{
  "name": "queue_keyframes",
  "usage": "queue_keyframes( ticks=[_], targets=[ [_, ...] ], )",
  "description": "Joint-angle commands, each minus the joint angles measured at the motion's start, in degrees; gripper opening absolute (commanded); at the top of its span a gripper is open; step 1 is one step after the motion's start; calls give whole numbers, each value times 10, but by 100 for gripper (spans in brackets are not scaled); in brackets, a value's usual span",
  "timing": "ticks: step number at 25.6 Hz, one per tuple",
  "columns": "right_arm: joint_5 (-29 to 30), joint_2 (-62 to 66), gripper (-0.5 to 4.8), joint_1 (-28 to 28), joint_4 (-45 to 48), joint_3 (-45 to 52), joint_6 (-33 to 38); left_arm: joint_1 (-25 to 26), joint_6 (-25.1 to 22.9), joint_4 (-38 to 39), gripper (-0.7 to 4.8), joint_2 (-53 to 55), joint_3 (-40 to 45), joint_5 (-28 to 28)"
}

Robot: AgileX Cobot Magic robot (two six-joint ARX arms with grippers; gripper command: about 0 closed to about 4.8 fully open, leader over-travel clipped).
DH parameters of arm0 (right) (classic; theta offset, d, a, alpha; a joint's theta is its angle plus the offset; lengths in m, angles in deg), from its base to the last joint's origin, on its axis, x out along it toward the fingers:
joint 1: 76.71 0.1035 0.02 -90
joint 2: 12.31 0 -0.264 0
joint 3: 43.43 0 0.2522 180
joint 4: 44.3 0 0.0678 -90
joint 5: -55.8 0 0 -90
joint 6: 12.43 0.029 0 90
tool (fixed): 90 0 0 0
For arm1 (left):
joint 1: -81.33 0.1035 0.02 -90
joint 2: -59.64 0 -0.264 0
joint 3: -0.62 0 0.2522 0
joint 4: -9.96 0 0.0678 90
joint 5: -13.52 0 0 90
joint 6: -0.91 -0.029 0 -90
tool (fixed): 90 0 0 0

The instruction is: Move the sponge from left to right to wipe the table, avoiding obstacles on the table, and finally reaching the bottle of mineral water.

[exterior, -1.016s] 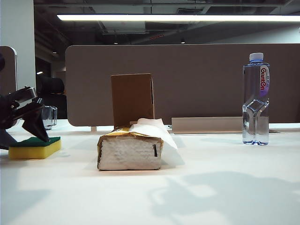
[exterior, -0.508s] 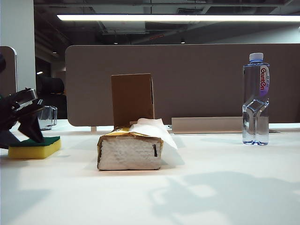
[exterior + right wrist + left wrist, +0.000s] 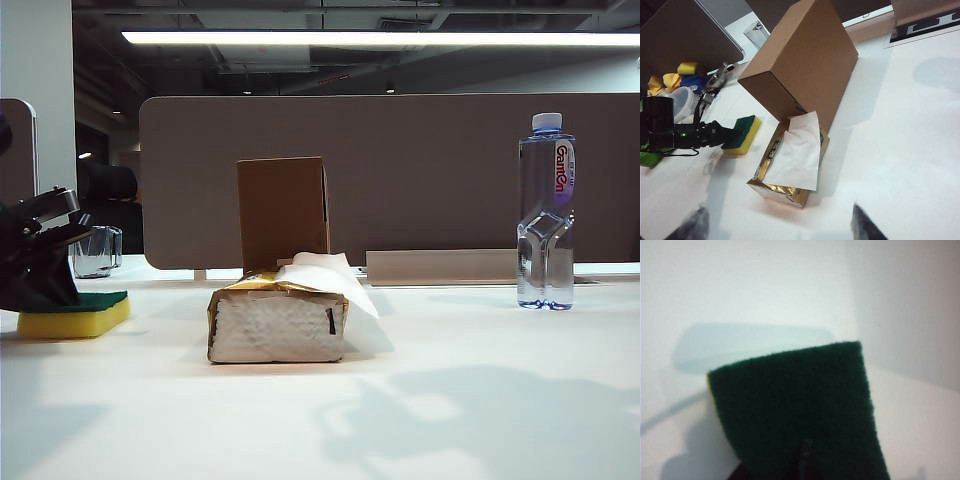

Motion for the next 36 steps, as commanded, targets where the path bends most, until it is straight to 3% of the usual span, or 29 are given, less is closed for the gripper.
queue_keyframes(
  ticks=[1, 3, 13, 22, 36],
  targets=[
    [1, -1, 367, 0, 9, -7, 0, 0, -26, 27, 19, 4, 3, 15],
    [1, -1, 367, 0, 9, -7, 0, 0, -32, 29, -6, 4, 3, 15],
    [1, -1, 367, 0, 9, -7, 0, 0, -91, 77, -6, 4, 3, 11],
    [1, -1, 364, 0, -4, -9, 0, 0, -97, 105, -6, 3, 3, -19],
    [1, -1, 364, 0, -5, -9, 0, 0, -106, 146, -6, 2, 3, -20]
  ],
)
